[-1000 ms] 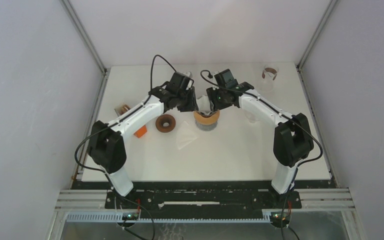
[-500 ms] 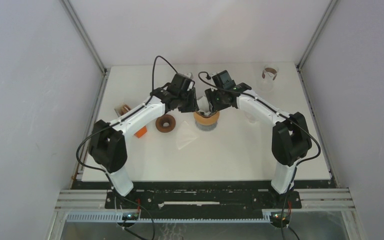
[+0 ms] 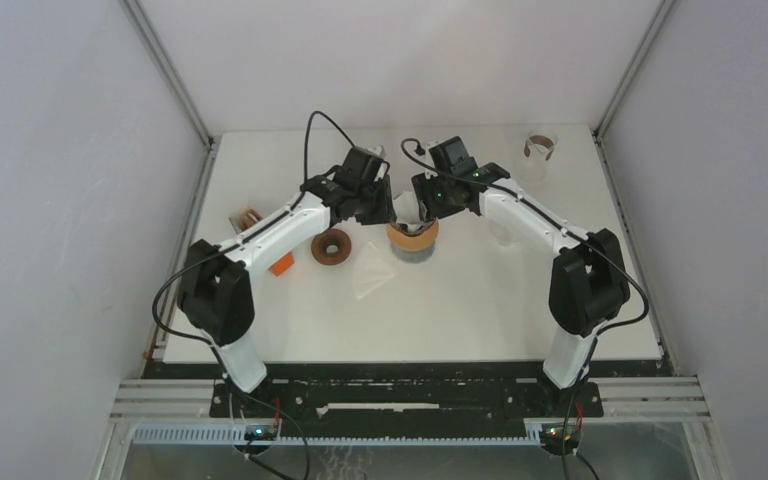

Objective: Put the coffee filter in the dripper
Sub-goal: Place the coffee filter in the coffee dripper.

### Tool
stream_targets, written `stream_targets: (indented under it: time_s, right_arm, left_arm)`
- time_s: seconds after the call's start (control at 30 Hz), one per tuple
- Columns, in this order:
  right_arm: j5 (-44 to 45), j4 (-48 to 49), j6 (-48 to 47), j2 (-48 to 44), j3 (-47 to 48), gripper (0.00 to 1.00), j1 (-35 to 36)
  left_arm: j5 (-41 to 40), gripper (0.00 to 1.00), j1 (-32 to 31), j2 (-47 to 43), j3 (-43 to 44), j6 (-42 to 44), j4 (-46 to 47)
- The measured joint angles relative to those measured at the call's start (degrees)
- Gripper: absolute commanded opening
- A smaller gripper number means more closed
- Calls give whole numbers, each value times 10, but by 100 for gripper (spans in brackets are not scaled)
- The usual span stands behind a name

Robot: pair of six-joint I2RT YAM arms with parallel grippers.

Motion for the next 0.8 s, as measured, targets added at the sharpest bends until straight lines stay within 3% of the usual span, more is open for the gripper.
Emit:
stream_targets:
  time_s: [0.23,0.8]
  right_arm:
    - [-14,-3,0,-25,5,56,-1]
    - [-28,-1,2,-94,5,56,-1]
  left_arm:
    - [0,34,0,0,0,0,0]
    - [0,51,0,-5,5,0,-8]
